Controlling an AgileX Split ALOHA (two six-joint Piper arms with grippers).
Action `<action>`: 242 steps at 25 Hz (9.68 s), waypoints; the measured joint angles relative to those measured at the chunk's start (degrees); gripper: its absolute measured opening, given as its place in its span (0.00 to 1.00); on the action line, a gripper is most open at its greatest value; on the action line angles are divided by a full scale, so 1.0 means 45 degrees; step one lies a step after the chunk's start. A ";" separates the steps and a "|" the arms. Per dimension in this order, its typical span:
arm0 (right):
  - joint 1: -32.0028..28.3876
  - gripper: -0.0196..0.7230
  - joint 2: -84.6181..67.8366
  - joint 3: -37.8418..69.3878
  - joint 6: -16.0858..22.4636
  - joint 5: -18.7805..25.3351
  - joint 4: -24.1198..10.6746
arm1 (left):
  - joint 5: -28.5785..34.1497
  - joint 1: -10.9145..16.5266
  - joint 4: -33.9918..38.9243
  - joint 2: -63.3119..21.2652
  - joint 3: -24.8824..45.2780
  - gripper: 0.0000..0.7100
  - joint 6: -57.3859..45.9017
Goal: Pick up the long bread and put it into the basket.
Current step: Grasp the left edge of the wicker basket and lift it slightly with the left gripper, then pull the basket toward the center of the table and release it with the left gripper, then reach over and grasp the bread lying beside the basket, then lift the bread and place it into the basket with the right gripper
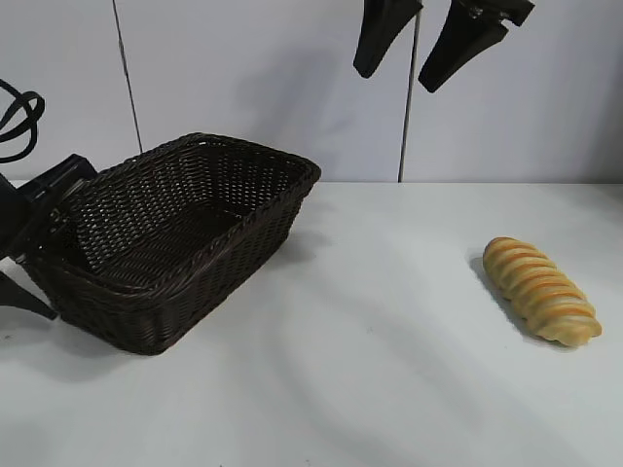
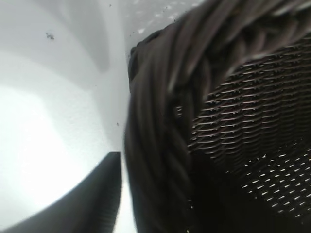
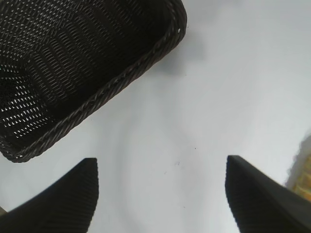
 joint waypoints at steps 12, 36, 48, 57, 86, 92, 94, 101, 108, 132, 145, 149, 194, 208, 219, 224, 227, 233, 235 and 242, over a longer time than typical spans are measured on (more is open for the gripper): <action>0.0000 0.74 0.0000 0.0000 0.0000 0.0000 0.0000 | 0.4159 0.0973 0.0125 0.0050 -0.2638 0.14 0.2286; 0.0000 0.74 0.0000 0.0000 0.0051 0.0012 0.0037 | 0.8796 -0.0398 0.0653 0.4050 -0.8643 0.14 0.8362; 0.0000 0.74 0.0000 0.0000 0.0051 0.0012 0.0047 | 0.8464 -0.0293 0.0751 0.5156 -0.9032 0.14 0.8722; 0.0000 0.74 0.0000 0.0000 0.0051 -0.0002 0.0051 | 0.8437 -0.0279 0.0751 0.5166 -0.9064 0.19 0.8737; 0.0000 0.74 0.0000 0.0000 0.0051 -0.0002 0.0092 | 0.9011 0.0502 -0.0412 0.0987 -0.9106 0.76 0.8708; 0.0000 0.74 0.0000 0.0000 0.0051 0.0010 0.0102 | 0.8611 0.0502 -0.1108 0.0987 -0.9106 0.76 0.8186; 0.0000 0.74 0.0000 0.0000 0.0051 0.0010 0.0102 | 0.8543 0.0502 -0.1121 0.0987 -0.9106 0.76 0.8104; 0.0000 0.74 0.0000 0.0000 0.0051 0.0010 0.0102 | 0.8549 0.0502 -0.1130 0.0987 -0.9106 0.76 0.8052; 0.0000 0.74 0.0000 0.0000 0.0090 0.0010 0.0102 | 0.8587 0.0502 -0.1130 0.0987 -0.9106 0.76 0.8052; -0.2617 0.74 0.0000 0.0000 0.1051 0.0010 -0.3437 | 0.8507 0.0502 -0.1130 0.0987 -0.9106 0.76 0.8052; -0.2956 0.74 -0.0005 0.0157 0.1051 -0.0002 -0.3470 | 0.8309 0.0502 -0.1130 0.0987 -0.9106 0.76 0.8052; -0.2956 0.74 -0.0029 0.1348 0.1022 -0.0040 -0.3470 | 0.8307 0.0502 -0.1130 0.0987 -0.9106 0.76 0.8052; -0.2956 0.27 0.1223 0.7884 0.1056 -0.5070 -0.3267 | 0.8307 0.0502 -0.1130 0.0987 -0.9106 0.76 0.8085; -0.2956 0.24 -0.0864 0.4813 0.1056 -0.1863 -0.3228 | 0.8307 0.0502 -0.1130 0.0987 -0.9106 0.76 0.8089; -0.2956 0.24 -0.0868 0.3414 0.0758 -0.0264 -0.1966 | 0.8307 0.0502 -0.1130 0.0987 -0.9106 0.76 0.8089; -0.2879 0.24 -0.0868 0.3414 0.0662 -0.0220 -0.1434 | 0.8307 0.0502 -0.1130 0.0987 -0.9106 0.76 0.8089; -0.2387 0.24 -0.0855 0.3414 0.0564 -0.0222 -0.1434 | 0.8307 0.0502 -0.1130 0.0987 -0.9106 0.76 0.8089; -0.0625 0.24 -0.0815 0.3414 0.0531 -0.0720 -0.1434 | 0.8319 0.0502 -0.1130 0.0987 -0.9106 0.76 0.8089; 0.0032 0.24 -0.0815 0.3414 0.0531 -0.0849 -0.1434 | 0.8319 0.0502 -0.1130 0.0987 -0.9106 0.76 0.8089; 0.2057 0.24 -0.0608 0.3400 0.0531 -0.1750 -0.1418 | 0.8319 0.0502 -0.1130 0.0987 -0.9106 0.76 0.8089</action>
